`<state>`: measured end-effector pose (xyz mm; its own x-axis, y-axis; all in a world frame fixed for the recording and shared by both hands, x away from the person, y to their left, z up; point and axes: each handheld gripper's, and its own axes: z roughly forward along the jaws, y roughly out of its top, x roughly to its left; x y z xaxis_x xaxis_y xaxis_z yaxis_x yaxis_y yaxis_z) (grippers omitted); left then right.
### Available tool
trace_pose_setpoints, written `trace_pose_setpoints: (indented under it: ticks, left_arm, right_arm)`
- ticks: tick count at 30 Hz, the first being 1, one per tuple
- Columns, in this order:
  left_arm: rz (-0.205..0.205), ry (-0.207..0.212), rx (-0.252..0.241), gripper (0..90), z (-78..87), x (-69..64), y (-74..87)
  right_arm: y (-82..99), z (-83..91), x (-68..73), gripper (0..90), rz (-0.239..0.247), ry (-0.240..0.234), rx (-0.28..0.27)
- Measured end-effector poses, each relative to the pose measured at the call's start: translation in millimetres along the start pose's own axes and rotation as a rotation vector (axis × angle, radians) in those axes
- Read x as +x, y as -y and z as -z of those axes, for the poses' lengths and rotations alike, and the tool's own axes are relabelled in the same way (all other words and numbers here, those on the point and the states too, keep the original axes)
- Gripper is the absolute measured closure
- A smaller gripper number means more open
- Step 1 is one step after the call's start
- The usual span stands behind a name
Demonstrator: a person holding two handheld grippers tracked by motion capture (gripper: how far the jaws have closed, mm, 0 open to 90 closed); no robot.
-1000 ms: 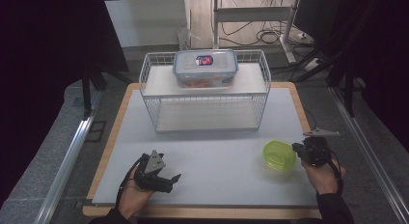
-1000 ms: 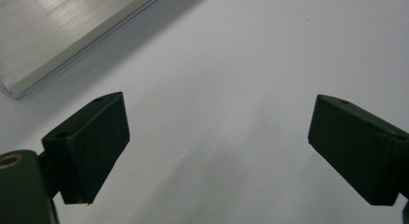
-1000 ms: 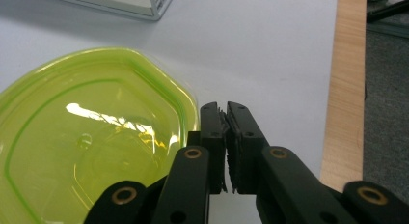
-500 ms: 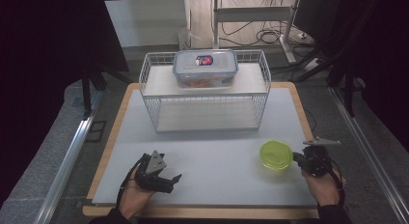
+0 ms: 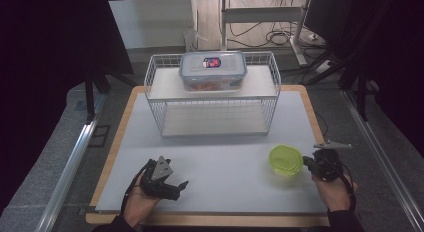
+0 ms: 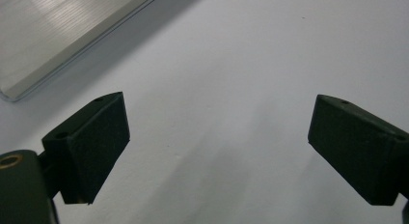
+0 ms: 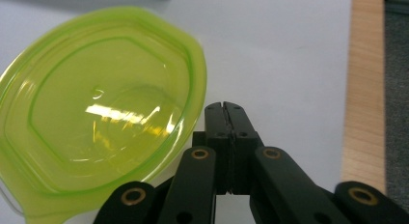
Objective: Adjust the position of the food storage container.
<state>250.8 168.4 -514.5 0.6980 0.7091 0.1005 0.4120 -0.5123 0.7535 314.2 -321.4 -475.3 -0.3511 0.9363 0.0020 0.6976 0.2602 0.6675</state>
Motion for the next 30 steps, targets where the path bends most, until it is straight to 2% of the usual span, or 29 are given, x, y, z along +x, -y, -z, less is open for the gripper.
trace_pose_setpoints:
  ticks: [5,14,22,30]
  left_arm:
    - [-0.003,0.0,0.001,7.2,-0.7,-0.1,0.0]
    - [-0.007,0.0,0.003,7.2,-0.8,-0.6,-0.1]
    - [-0.005,-0.001,0.002,7.3,-0.5,-0.9,-0.3]
    - [-0.006,-0.002,0.002,7.2,-0.2,-1.1,-0.6]
  right_arm:
    - [-3.8,6.1,-2.7,89.9,-0.008,0.01,-0.036]
    - [-4.9,1.7,4.5,89.9,0.008,0.021,-0.024]
    - [-7.9,-1.8,13.9,90.0,0.017,-0.005,-0.022]
    - [-12.8,-8.3,32.2,90.0,0.025,-0.051,-0.021]
